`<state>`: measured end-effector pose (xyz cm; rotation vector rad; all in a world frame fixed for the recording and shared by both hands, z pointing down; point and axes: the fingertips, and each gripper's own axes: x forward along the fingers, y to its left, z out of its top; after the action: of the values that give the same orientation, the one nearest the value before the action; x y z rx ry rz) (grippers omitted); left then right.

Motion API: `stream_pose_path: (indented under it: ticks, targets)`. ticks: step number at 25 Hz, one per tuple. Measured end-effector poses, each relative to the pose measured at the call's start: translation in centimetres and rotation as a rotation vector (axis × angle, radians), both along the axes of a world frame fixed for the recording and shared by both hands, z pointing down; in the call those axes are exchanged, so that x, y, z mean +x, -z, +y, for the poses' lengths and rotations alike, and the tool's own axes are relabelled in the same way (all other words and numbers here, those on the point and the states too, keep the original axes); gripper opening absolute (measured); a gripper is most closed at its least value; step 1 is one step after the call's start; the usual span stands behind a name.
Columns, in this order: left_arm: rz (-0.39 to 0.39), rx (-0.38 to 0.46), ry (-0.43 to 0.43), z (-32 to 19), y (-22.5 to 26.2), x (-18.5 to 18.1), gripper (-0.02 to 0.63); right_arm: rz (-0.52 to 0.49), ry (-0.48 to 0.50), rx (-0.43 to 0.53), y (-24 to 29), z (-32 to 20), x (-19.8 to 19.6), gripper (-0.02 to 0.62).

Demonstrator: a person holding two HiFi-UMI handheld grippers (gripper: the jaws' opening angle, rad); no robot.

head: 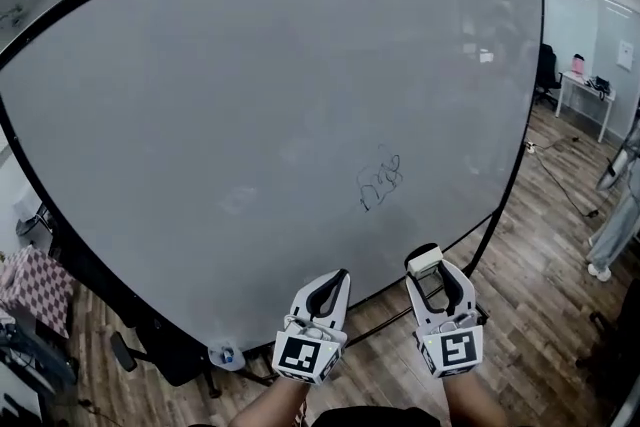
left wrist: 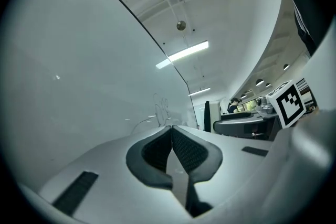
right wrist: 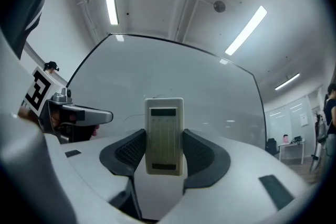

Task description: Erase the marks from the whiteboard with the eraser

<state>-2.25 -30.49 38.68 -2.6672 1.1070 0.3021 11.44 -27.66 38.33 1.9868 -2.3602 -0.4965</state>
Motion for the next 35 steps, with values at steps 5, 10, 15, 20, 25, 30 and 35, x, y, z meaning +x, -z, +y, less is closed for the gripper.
stream_pose_path:
  ticks: [5,10,15,20,25,30,35]
  targets:
    - [0.001,0.013,0.137,-1.9,0.8,-2.0,0.020,0.015,0.116,-0.035,0.1,-4.7,-1.7,0.242]
    - [-0.005,-0.007,0.270,-2.9,0.7,-2.7,0.020,0.057,0.251,-0.053,0.7,-7.6,-3.7,0.242]
    - [0.032,0.006,0.484,-3.2,1.3,-3.9,0.020,0.166,0.369,-0.029,1.6,-9.4,-5.2,0.242]
    - [0.056,-0.027,0.642,-2.9,0.9,-5.6,0.020,0.287,0.420,0.005,1.6,-9.7,-6.8,0.242]
    - [0.049,-0.061,0.704,-1.9,-0.3,-6.9,0.020,0.340,0.463,0.002,0.7,-9.1,-9.4,0.242]
    - [0.031,-0.072,0.729,-1.3,-0.7,-9.8,0.020,0.444,0.457,0.029,-0.1,-7.7,-13.1,0.242]
    - [0.006,-0.065,0.718,-1.0,-0.4,-11.9,0.020,0.581,0.395,0.034,-1.8,-7.5,-16.2,0.242]
